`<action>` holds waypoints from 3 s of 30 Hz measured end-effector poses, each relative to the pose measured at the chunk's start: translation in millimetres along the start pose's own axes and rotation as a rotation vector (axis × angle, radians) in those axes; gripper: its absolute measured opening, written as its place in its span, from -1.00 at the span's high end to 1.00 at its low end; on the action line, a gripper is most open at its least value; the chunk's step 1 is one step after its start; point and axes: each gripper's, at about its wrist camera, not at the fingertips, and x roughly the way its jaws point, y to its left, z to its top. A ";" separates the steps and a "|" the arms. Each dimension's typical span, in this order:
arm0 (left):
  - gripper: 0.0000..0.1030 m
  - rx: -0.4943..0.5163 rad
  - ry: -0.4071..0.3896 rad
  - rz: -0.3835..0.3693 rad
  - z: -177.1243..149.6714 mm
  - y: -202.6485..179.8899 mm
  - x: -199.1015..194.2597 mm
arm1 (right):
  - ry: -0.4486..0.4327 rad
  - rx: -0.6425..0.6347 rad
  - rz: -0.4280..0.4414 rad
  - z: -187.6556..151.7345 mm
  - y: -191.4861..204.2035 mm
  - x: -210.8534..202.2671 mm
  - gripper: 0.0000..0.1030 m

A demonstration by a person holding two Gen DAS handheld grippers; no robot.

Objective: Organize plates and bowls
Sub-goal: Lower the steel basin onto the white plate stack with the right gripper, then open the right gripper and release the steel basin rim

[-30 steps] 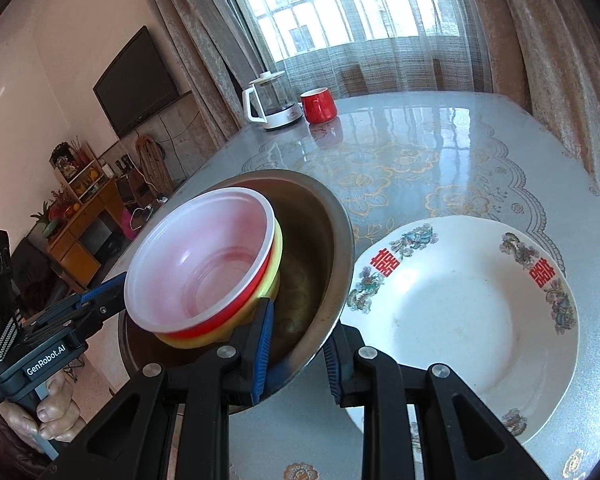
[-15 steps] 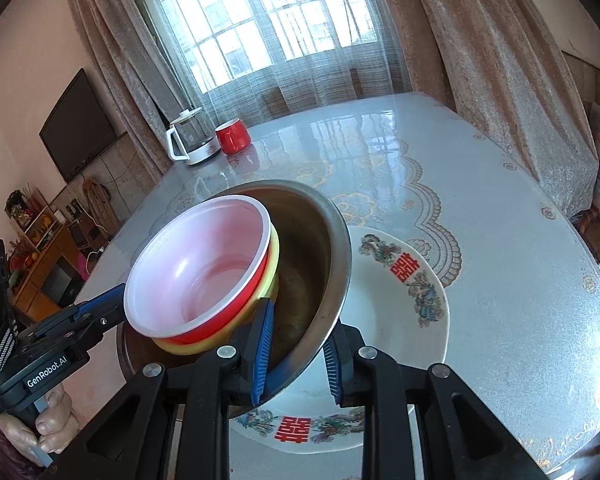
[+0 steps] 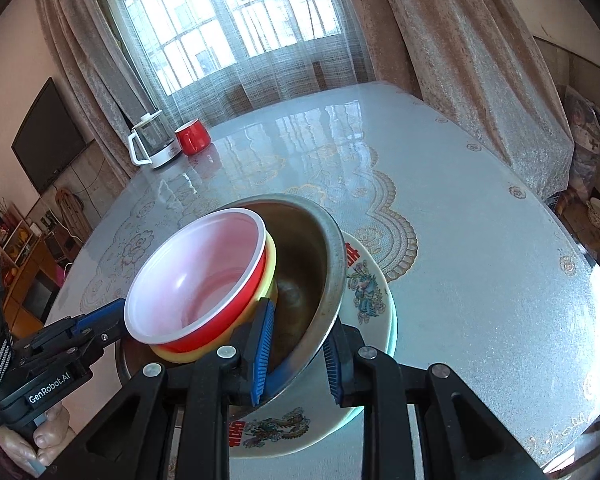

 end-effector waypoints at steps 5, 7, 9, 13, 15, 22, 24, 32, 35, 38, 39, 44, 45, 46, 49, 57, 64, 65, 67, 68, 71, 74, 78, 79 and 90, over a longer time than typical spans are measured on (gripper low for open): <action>0.51 0.013 0.006 0.007 -3.8 -4.0 2.3 | 0.004 0.004 -0.007 -2.3 -3.6 2.9 0.52; 0.51 0.017 0.006 0.009 -4.3 -5.8 2.8 | 0.003 0.004 -0.011 -2.7 -4.3 2.7 0.52; 0.50 0.020 0.007 0.010 -3.9 -5.8 2.8 | 0.002 0.001 -0.014 -3.8 -4.4 2.4 0.52; 0.50 0.034 0.003 0.019 -4.5 -8.4 2.2 | 0.009 0.007 -0.015 -4.6 -6.7 3.5 0.52; 0.50 0.038 0.002 0.021 -4.6 -10.6 1.7 | 0.012 0.009 -0.016 -5.3 -8.0 4.1 0.52; 0.50 0.050 0.001 0.028 -5.0 -11.1 1.7 | 0.018 0.023 -0.016 -5.9 -11.4 5.7 0.52; 0.49 0.051 0.000 0.028 -5.4 -11.6 1.5 | 0.020 0.025 -0.017 -5.7 -11.5 6.0 0.52; 0.49 0.057 0.000 0.025 -6.2 -12.2 0.3 | 0.024 0.049 -0.008 -6.7 -16.4 4.5 0.52; 0.49 0.055 -0.001 0.026 -6.5 -12.4 0.3 | 0.020 0.058 -0.004 -7.1 -17.4 2.1 0.52; 0.49 0.057 -0.003 0.029 -7.2 -13.0 -0.7 | 0.014 0.063 -0.003 -6.6 -17.6 0.1 0.52; 0.49 0.059 -0.004 0.031 -7.9 -13.7 -1.2 | 0.012 0.065 -0.003 -6.7 -18.0 -0.8 0.50; 0.49 0.057 -0.008 0.036 -9.6 -14.1 -2.8 | 0.005 0.066 -0.002 -8.5 -18.6 -3.6 0.48; 0.49 0.054 -0.008 0.036 -9.7 -13.8 -2.8 | 0.004 0.070 0.001 -8.8 -19.0 -4.3 0.48; 0.49 0.052 -0.008 0.036 -9.8 -13.6 -3.0 | 0.003 0.072 0.002 -8.8 -19.2 -5.0 0.48; 0.49 0.049 -0.012 0.043 -10.1 -13.4 -4.2 | -0.002 0.074 0.003 -9.3 -20.0 -6.4 0.48; 0.50 0.054 -0.016 0.067 -10.5 -15.9 -4.8 | -0.017 0.033 -0.022 -12.2 -13.6 -6.9 0.58; 0.50 0.049 -0.017 0.063 -9.4 -14.4 -5.1 | -0.023 0.044 -0.011 -10.9 -14.3 -7.8 0.58; 0.50 0.051 -0.017 0.062 -9.3 -15.1 -5.1 | -0.019 0.045 -0.016 -11.2 -14.9 -6.7 0.58; 0.50 0.056 -0.019 0.068 -9.2 -16.2 -4.9 | -0.019 0.049 -0.015 -12.5 -16.8 -6.1 0.58; 0.50 0.057 -0.020 0.070 -9.5 -16.4 -4.8 | -0.020 0.050 -0.013 -12.5 -16.9 -6.1 0.58; 0.49 0.053 -0.020 0.066 -10.0 -16.2 -5.7 | -0.021 0.049 -0.015 -12.5 -16.4 -6.1 0.58; 0.49 0.054 -0.021 0.064 -11.1 -16.1 -6.0 | -0.018 0.056 -0.010 -12.9 -16.5 -6.5 0.58; 0.49 0.051 -0.022 0.068 -12.3 -17.3 -6.1 | -0.013 0.064 0.003 -14.2 -16.7 -6.3 0.55; 0.49 0.049 -0.021 0.067 -12.5 -17.2 -6.2 | -0.012 0.064 0.004 -14.7 -16.0 -6.1 0.54; 0.44 0.043 -0.027 0.081 -16.1 -17.3 -10.5 | -0.012 0.065 0.013 -18.6 -14.2 -9.1 0.52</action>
